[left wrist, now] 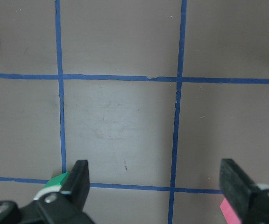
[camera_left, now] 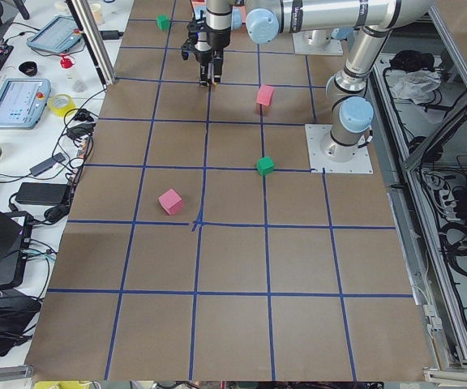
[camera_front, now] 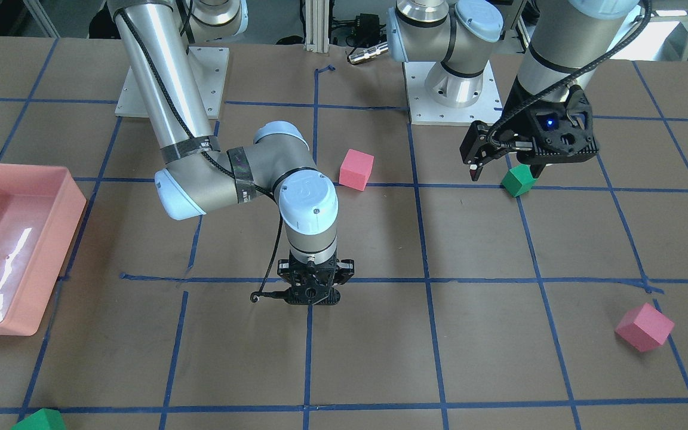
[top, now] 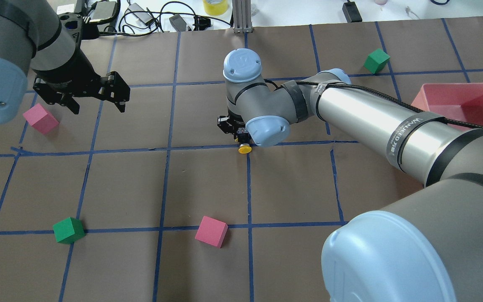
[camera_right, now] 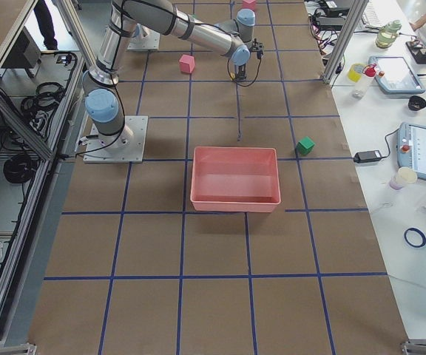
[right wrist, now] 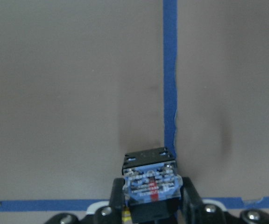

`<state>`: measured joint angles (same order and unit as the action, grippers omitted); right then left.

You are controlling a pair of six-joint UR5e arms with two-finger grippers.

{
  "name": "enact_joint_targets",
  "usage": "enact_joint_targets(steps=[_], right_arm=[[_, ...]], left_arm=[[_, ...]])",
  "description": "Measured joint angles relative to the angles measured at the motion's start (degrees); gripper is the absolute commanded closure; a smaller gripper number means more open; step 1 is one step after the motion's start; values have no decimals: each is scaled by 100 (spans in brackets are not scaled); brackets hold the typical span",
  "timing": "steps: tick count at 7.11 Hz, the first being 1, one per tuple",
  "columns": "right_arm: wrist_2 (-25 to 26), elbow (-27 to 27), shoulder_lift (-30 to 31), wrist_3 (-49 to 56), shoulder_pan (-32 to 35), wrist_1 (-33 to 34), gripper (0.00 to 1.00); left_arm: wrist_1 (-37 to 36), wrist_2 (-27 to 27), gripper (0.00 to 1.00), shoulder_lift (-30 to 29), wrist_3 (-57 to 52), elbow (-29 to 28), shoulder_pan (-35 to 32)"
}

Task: Align button upright
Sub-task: 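Carry the button switch to the table center and lower it, then release the button switch on the table and raise the right gripper away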

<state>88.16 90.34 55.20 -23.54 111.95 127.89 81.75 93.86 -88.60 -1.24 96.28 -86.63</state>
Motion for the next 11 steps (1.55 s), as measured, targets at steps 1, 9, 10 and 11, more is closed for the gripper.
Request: enact_joint_targets(steps=[1,9,10,11], right_arm=[[-10,27,9,6,-2,17,0],[52,-769,2378,2509,-1929,-3401,0],[27,-754,2801,2623,-2089,-3806,0],[-5,-752,3071,2662,-2144,-3971,0]], left_arm=[[3,-41,0,0,-2,-9,-5],[-103,-286,0,-132,-75,96,5],[-386,-432,0,-284,-47,153,-104],[-660,-749,0,-495,-36,197,-249]])
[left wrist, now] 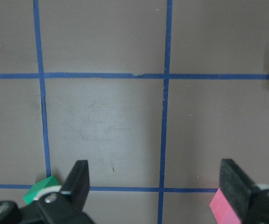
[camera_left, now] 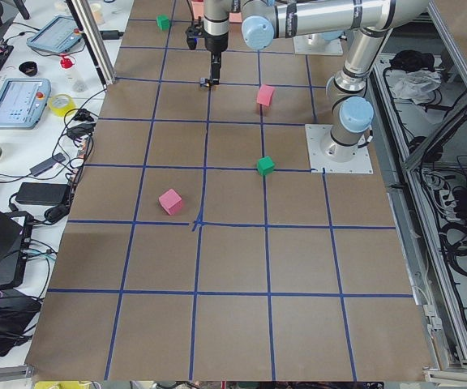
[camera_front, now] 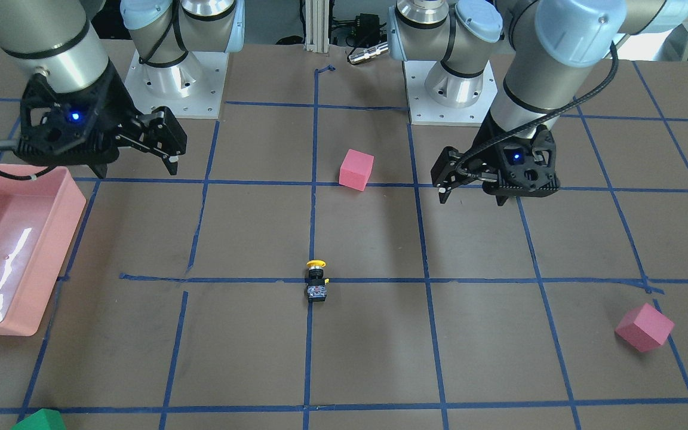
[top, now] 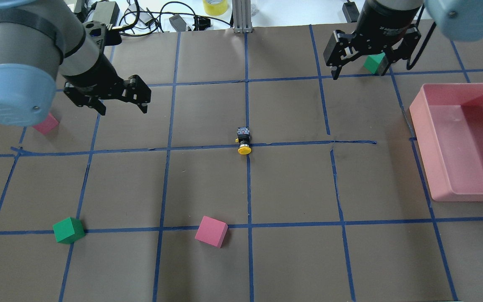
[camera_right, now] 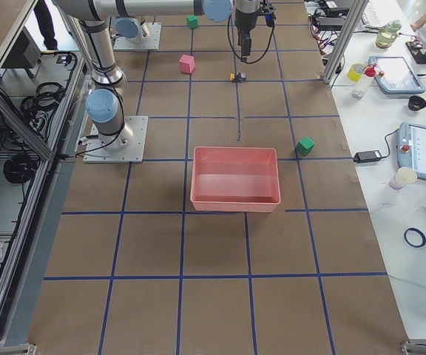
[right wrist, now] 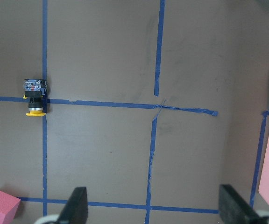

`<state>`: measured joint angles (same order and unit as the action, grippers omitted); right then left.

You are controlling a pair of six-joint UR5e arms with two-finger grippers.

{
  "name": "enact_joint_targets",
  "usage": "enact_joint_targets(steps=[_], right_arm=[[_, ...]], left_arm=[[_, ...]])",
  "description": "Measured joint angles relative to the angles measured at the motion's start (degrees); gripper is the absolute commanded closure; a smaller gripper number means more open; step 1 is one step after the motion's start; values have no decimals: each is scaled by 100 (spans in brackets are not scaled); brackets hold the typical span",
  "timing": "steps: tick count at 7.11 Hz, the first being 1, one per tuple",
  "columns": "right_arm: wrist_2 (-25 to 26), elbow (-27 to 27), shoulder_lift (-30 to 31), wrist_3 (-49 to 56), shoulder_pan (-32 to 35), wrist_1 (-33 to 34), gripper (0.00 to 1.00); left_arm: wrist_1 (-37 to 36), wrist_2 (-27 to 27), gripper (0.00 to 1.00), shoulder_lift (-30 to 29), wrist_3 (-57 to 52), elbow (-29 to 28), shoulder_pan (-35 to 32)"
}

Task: Align button upright
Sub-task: 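Release the button switch on the table and raise the right gripper away, then reach the left gripper to the button switch and grasp its body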

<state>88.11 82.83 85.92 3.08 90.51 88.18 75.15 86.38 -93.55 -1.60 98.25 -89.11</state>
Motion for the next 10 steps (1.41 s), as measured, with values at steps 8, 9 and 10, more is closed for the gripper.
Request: enact_joint_targets(steps=[8,9,10], right_arm=[[-21,87,108,55,-33,5,0],[-20,90,104,58,-33,22,0],[-17,95,102,60,-34,28,0]], left_arm=[[-2127,-630,0,-1678,1937,498,-1513],[-2337,-628,0,-1866,2081,506,-1628],[-2602,-623,0,-2047,2206,509,-1709]])
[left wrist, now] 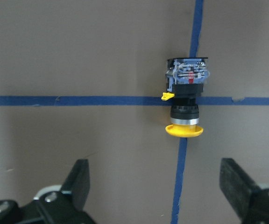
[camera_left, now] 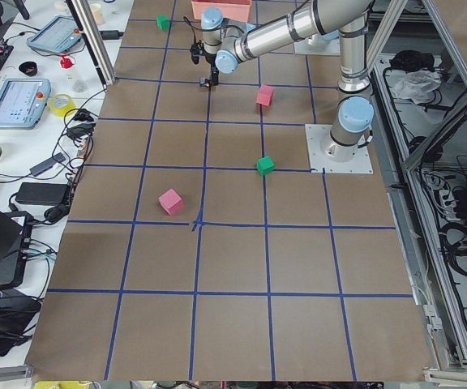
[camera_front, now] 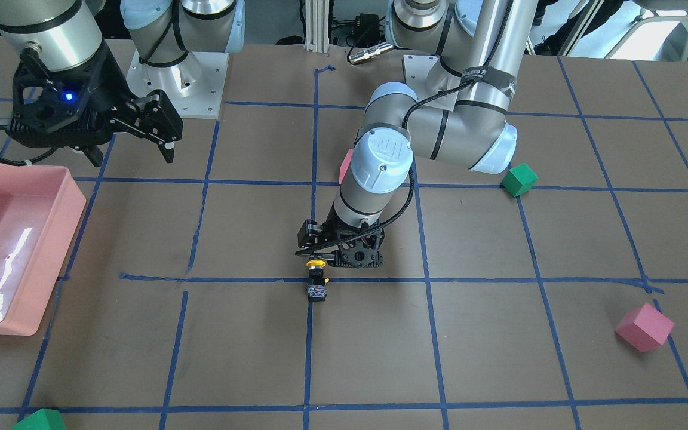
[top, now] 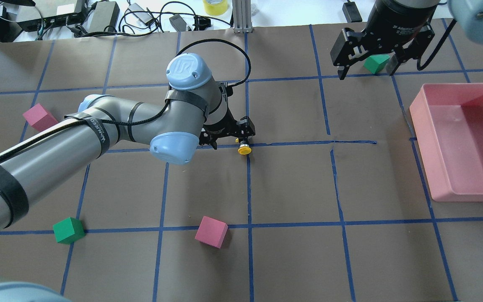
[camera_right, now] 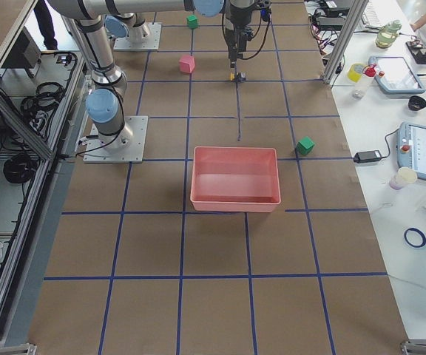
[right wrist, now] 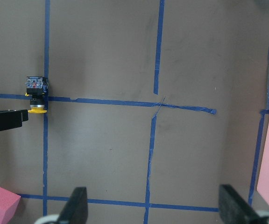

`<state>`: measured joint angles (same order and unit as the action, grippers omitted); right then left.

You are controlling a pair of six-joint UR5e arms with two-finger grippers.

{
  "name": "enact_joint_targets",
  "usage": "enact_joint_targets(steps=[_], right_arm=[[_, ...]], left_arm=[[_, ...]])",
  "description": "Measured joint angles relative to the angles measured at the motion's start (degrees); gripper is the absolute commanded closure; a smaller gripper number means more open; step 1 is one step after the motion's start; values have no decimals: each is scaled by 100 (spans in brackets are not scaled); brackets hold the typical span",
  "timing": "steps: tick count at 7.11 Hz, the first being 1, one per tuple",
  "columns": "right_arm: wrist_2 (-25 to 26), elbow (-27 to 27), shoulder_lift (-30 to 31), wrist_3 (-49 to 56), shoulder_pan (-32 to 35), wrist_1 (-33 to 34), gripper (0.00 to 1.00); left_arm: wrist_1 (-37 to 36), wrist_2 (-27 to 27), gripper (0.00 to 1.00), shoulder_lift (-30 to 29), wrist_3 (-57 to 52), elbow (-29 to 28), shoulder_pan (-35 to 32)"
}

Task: Align button upright
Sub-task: 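Reach the left gripper to the button switch and grasp its body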

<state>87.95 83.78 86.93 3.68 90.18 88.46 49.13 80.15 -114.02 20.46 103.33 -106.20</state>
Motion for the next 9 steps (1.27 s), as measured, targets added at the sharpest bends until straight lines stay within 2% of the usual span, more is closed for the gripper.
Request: enact_joint_targets(steps=[2,3,4,5,6,9], right_arm=[[3,6,-1,1,0,4,0],[3,7,-4,1,0,4,0],[5,10,-5,1,0,2,0],[7,41,-3,1,-2,0,0],[3,93,-2,-1,-6,2,0],[-5,144,6,-10,-8,4,0]], left_arm=[[-475,32,3,-334,82,2,-113],[-631,45,14,-464,110,2,-146],[-742,51,41,-566,147,2,-189],[-784,49,75,-618,202,3,-227],[-795,40,98,-640,317,2,-247],[-495,-5,100,-614,545,-16,-268]])
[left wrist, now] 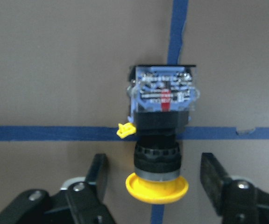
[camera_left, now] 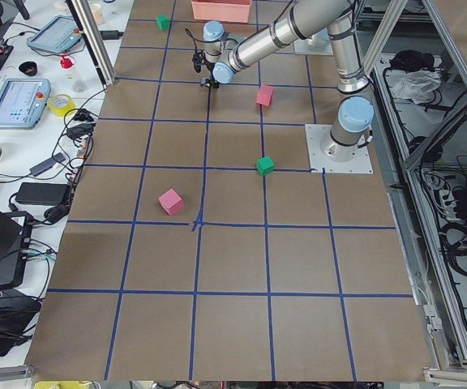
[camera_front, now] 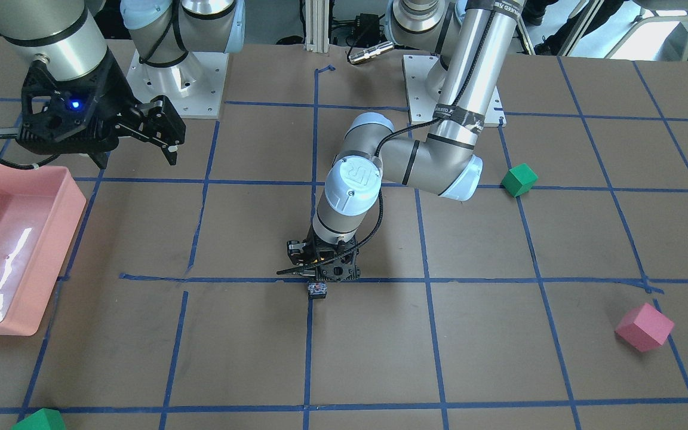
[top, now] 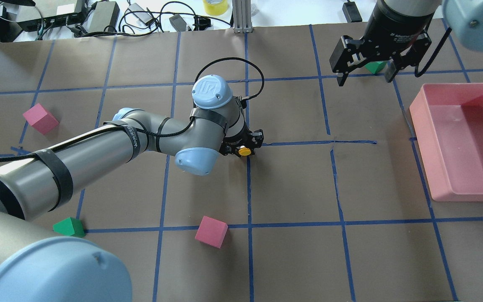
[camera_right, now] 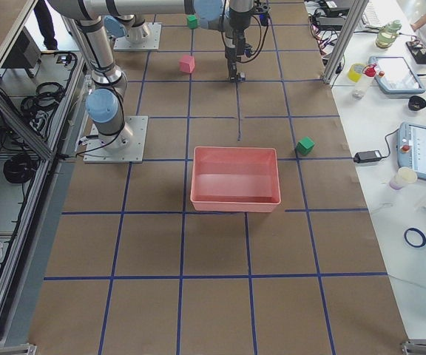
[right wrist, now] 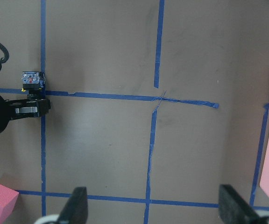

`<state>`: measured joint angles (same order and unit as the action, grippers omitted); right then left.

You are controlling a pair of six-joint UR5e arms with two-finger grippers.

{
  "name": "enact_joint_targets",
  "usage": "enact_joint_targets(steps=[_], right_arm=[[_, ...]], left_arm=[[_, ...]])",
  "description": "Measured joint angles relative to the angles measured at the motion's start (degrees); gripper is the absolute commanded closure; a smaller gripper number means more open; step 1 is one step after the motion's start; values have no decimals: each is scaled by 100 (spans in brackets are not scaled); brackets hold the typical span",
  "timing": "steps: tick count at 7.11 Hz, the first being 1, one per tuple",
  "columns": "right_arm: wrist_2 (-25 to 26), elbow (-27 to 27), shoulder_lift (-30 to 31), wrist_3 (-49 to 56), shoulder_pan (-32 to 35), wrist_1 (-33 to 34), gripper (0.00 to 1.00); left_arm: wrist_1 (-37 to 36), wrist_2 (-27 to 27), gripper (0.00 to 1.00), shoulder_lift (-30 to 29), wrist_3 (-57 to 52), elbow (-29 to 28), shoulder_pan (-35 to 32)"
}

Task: Align button upright
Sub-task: 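Lift and rotate the button switch with the left gripper, yellow cap sideways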

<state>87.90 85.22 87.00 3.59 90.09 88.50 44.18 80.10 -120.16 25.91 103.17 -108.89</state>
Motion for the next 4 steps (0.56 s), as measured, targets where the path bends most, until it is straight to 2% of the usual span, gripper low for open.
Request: enact_joint_targets(steps=[4], right_arm=[[1,3,2,-1,0,0,0]], left_arm=[[1323,-208,100,175,236,-288,8]])
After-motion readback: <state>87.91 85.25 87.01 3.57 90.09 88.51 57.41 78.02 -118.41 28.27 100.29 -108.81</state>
